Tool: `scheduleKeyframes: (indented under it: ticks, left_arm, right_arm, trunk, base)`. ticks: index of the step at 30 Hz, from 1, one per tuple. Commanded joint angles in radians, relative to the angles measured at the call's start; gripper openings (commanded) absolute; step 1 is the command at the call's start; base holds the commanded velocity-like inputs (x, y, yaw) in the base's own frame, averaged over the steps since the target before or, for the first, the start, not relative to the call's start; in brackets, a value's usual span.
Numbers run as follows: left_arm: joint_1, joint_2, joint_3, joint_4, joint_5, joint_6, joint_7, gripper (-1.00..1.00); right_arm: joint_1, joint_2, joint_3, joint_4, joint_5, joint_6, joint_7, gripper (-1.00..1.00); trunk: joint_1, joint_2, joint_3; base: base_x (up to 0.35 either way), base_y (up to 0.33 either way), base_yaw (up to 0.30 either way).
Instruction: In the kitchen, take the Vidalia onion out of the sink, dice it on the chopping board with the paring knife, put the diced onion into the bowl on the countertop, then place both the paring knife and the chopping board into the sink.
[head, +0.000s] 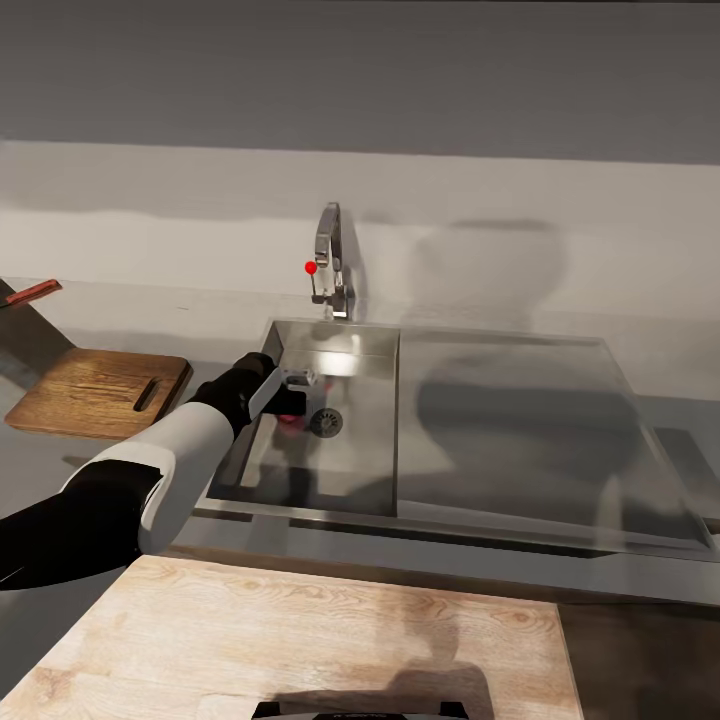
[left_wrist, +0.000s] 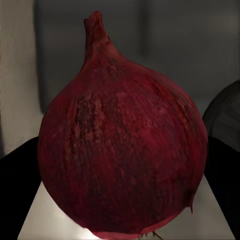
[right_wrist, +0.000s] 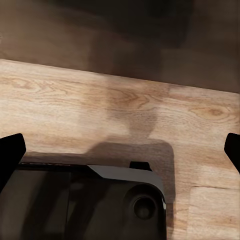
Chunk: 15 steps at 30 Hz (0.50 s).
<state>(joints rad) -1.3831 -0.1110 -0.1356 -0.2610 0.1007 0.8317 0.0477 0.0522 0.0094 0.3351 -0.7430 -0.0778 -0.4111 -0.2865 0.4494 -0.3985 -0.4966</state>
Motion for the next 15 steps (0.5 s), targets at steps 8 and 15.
scheduleKeyframes:
  ticks: [8, 15]
  left_arm:
    - [0.001, 0.001, -0.009, -0.003, 0.007, 0.004, 0.004, -1.0]
    - [0.001, -0.002, -0.008, -0.03, 0.008, 0.006, 0.004, -1.0]
  right_arm:
    - [0.0, 0.0, 0.005, -0.001, -0.008, -0.003, -0.005, 1.0]
    - [0.0, 0.0, 0.004, 0.0, -0.008, -0.003, -0.005, 1.0]
  trunk:
    - [0.001, -0.001, -0.001]
    - [0.001, -0.001, -0.001]
  base:
    - [0.0, 0.0, 0.0]
    - [0.0, 0.0, 0.0]
